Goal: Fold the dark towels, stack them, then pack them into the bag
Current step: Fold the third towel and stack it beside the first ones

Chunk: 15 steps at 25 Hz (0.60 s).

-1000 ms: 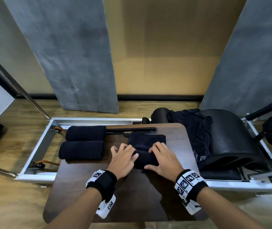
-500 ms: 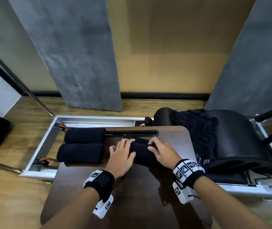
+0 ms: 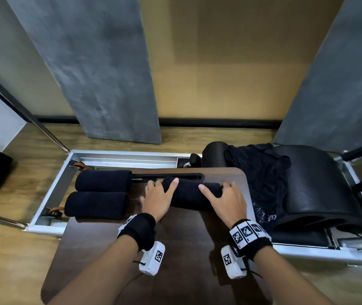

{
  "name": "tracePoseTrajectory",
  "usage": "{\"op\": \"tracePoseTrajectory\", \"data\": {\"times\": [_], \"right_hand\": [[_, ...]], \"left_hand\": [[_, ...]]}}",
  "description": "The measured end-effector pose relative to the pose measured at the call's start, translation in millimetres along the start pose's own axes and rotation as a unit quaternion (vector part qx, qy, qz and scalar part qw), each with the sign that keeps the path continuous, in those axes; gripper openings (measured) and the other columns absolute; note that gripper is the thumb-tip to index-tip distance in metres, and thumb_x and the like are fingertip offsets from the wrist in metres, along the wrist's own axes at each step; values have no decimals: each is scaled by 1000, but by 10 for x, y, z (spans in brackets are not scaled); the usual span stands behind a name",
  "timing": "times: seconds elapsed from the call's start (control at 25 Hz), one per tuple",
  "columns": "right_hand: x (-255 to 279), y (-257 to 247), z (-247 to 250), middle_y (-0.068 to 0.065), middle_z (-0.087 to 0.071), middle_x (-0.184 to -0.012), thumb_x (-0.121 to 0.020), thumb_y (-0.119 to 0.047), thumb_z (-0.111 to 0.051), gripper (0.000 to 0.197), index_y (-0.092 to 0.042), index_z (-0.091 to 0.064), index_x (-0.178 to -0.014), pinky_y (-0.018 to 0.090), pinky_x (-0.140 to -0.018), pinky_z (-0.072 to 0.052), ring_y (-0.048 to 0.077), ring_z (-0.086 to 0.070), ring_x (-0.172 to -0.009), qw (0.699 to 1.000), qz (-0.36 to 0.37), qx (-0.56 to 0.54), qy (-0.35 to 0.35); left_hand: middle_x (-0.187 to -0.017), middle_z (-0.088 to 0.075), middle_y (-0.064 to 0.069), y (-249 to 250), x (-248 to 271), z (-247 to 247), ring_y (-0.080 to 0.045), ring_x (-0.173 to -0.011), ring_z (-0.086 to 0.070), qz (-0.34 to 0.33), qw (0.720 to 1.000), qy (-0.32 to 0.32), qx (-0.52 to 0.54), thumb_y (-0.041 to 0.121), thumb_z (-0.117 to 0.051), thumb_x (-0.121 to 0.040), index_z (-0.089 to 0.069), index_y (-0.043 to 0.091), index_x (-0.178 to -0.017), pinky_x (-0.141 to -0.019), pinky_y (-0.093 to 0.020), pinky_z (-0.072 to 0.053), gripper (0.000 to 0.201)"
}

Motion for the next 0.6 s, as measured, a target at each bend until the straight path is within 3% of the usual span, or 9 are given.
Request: {"op": "tracePoseTrajectory", "data": {"times": [0.08,0.24,0.36,0.48,0.6], "right_hand": [[-1,-31,-26,2,-65,-112,-74,-99,-37,94,-18,-66,-110,42,-85,-52,27,-60,-110,999,-47,1,-7],[7,-80,-74,2,-66,-111,-72,-95,-48,92,-14,-63,-113,39,-80,-51,29,-64,-107,995,-84,-55,-7],[16,-19,-33,-8,-64,-96,-66,-88,-64,72,-24,-55,-99,35,-73,-49,21,-65,-95,980,-108,-168,-13],[41,49,-5,-6,-69,-104,-63,-70,-84,67,-26,-53,-102,38,-80,-62,13,-70,-96,918,-154,-364,-35],[102,71,-4,3,-70,-113,-69,-45,-93,64,-18,-55,-112,37,-81,-65,16,-73,-100,862,-176,-473,-41]], "left_hand": [[-143,-52,-8,8,-50,6,-31,-143,-43,26,999,-5,27,84,-42,-92,-55,17,-143,-119,-57,-32,84],[-135,-64,-13,18,-134,-30,-32,-126,-61,77,983,-24,167,72,-64,-90,-59,4,-134,-111,-48,-47,82],[-126,-69,-8,37,-121,-42,-23,-113,-68,90,965,-50,242,65,-73,-88,-63,8,-121,-101,-41,-54,66],[-126,-67,-5,123,-26,-48,-21,-115,-67,85,945,-86,305,67,-73,-82,-54,13,-124,-103,-46,-55,71],[-129,-67,-13,227,86,-46,-25,-119,-68,97,894,-92,428,53,-80,-76,-49,6,-129,-107,-55,-54,77]]}}
Point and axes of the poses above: each hand's wrist, its own x-axis away from the middle knuckle, its own z-axis out of the back of the hand, y = z × x, the point moved 3 cm from there along -x, towards the middle knuckle
